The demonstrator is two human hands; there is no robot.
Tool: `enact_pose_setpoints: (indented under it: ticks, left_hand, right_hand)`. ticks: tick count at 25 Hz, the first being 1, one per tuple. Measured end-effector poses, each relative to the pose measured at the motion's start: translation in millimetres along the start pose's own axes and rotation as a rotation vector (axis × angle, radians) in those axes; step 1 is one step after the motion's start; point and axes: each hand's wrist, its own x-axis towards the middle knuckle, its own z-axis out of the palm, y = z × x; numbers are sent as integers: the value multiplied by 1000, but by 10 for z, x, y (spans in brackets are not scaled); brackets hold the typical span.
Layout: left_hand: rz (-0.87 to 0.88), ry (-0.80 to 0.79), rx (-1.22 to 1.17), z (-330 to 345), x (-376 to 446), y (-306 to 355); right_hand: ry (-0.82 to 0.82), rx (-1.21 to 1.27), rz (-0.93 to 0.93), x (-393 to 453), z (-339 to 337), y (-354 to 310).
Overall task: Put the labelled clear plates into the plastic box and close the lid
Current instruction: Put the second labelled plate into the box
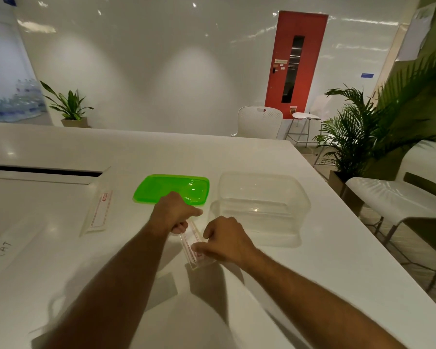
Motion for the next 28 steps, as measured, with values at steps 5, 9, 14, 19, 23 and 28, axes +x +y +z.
enact_pose_setpoints:
  ticks: [5,9,14,19,23,28]
  left_hand:
    - [-62,-92,-137,138,-95,-124]
    - [-57,-57,-148,116,-103,-101]
    - [-48,-106,-247,-65,-159,-4]
    - [-74,-193,-330,-290,-172,53]
    - [-140,-293,-368,-399,-196,60]
    - [-162,-386,-513,-461,-339,42]
  right_hand:
    - [28,-6,-10,-88,48,-36]
    - [42,122,19,-150,22,-52]
    - [75,376,44,-165,-52,-10]
    - [86,147,-240,-150,-94,128]
    - [122,29,-368,-73,-199,126]
    - [61,-83,-388,21,-302,76]
